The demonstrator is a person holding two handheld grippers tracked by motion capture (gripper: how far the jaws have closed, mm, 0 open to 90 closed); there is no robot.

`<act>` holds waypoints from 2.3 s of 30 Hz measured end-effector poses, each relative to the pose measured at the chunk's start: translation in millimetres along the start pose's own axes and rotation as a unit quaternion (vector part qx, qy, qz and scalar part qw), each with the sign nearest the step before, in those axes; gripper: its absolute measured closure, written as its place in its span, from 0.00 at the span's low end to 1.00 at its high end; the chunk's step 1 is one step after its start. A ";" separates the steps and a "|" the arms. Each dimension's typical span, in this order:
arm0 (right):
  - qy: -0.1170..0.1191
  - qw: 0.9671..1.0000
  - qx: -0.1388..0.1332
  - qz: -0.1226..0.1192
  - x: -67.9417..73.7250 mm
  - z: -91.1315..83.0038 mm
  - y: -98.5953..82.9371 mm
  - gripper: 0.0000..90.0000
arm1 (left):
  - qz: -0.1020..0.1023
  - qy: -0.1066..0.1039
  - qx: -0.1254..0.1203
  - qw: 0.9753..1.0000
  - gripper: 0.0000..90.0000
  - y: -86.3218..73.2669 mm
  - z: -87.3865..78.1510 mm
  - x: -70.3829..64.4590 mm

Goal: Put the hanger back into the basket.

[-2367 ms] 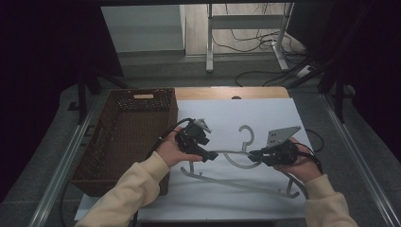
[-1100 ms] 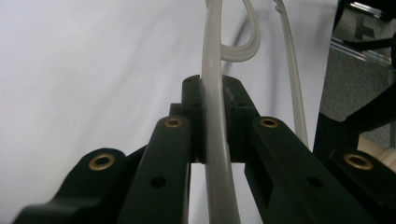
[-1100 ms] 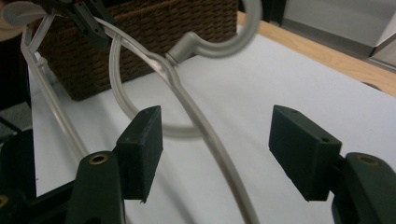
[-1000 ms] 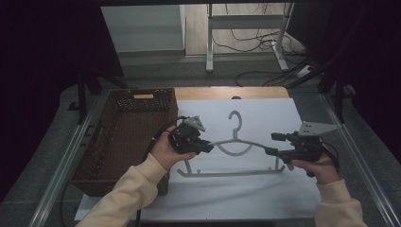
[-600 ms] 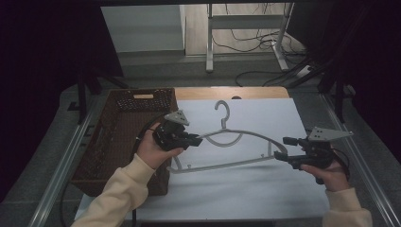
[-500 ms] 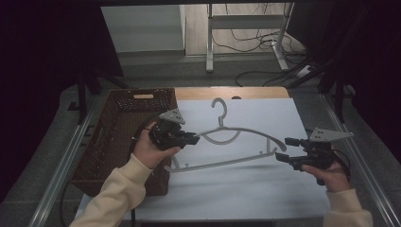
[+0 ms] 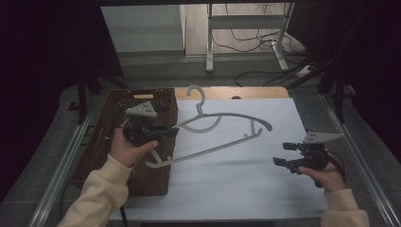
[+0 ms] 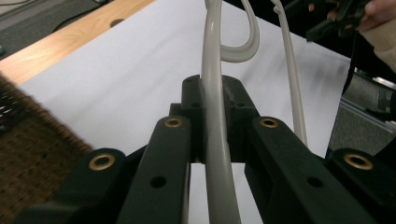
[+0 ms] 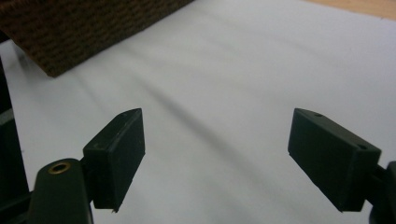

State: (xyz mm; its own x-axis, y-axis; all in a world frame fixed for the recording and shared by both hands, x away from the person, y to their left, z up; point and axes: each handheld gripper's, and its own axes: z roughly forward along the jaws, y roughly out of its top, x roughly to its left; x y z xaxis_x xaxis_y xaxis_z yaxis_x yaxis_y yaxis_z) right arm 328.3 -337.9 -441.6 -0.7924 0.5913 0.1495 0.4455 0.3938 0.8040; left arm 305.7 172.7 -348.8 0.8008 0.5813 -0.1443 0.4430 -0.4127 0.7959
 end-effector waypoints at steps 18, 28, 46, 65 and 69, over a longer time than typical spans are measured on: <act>-0.005 0.999 0.033 0.005 -0.4 16.3 -5.4 0.20 | -0.040 0.036 -0.042 0.998 0.91 -31.4 -51.0 28.3; -0.005 0.999 0.041 0.007 -0.9 20.2 -7.0 0.20 | -0.058 0.043 -0.048 0.996 0.91 -44.7 -63.7 40.9; -0.009 0.999 0.045 0.006 -1.5 22.2 -7.9 0.20 | -0.089 0.078 -0.054 0.991 0.91 -71.5 -87.4 66.2; -0.014 0.998 0.056 0.003 -0.8 26.2 -8.7 0.20 | -0.131 0.123 -0.062 0.982 0.91 -109.4 -110.0 92.1; -0.015 0.998 0.058 0.004 -0.9 26.4 -8.6 0.20 | -0.139 0.131 -0.066 0.979 0.91 -115.7 -112.9 96.4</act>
State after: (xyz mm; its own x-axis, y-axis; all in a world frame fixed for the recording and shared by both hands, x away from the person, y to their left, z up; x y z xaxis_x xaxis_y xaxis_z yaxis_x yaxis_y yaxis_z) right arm 336.1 -323.2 -463.8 -0.7770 0.6145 0.1364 0.4976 0.4669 0.7310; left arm 286.1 355.6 -388.4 0.5181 0.8254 -0.2242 0.5596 -0.1289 0.8187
